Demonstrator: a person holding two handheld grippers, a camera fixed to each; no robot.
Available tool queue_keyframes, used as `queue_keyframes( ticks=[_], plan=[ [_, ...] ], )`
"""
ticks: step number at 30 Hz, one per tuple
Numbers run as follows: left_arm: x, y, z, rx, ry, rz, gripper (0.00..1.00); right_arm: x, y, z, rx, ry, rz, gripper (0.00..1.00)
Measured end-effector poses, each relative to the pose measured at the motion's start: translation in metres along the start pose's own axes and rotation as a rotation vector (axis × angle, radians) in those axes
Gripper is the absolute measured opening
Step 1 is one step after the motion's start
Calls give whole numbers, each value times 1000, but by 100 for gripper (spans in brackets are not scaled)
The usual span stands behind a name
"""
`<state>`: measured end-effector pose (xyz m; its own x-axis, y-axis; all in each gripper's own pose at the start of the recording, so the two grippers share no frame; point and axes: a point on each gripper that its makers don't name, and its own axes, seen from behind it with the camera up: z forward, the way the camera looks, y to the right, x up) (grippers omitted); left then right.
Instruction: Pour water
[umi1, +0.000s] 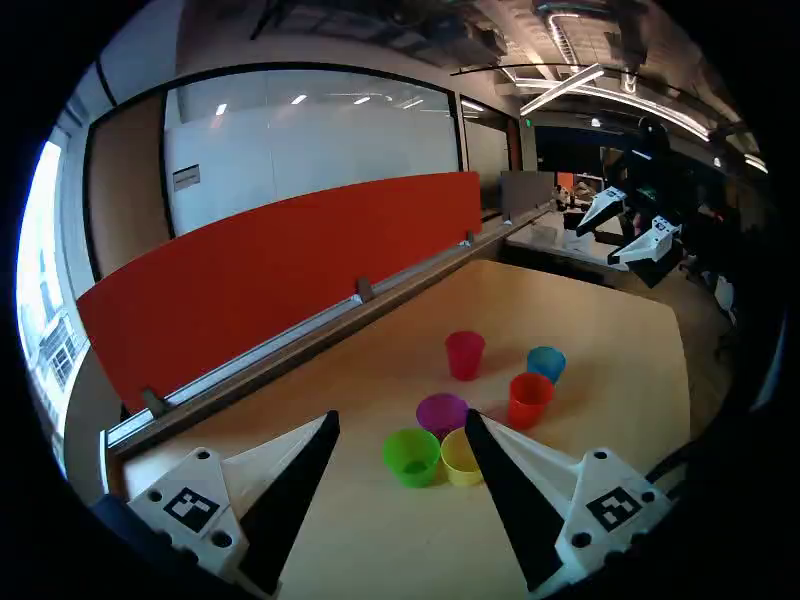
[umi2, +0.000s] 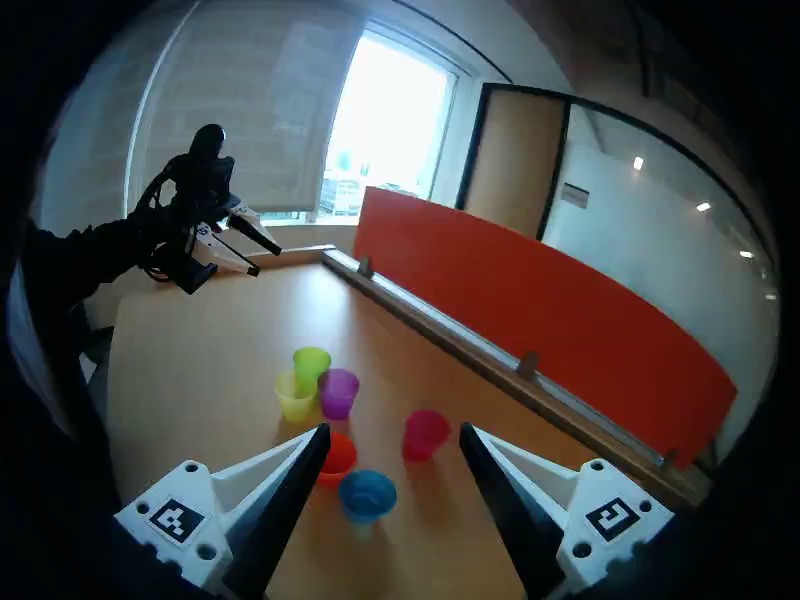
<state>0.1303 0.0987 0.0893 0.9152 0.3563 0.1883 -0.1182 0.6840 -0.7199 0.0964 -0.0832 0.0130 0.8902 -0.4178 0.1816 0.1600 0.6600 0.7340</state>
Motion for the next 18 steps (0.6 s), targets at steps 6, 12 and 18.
queue_keyframes(
  ticks=[6, 12, 18],
  plan=[
    [-13, 3, 9, -31, -34, 38, 93, -9, -6, 8, 47, -32, 5, 100],
    [-31, 0, 24, -49, -71, 50, 93, -27, -8, 18, 74, -70, -10, 100],
    [-48, 2, 39, -105, -112, 65, 93, -44, -9, 25, 107, -111, -3, 100]
  ],
)
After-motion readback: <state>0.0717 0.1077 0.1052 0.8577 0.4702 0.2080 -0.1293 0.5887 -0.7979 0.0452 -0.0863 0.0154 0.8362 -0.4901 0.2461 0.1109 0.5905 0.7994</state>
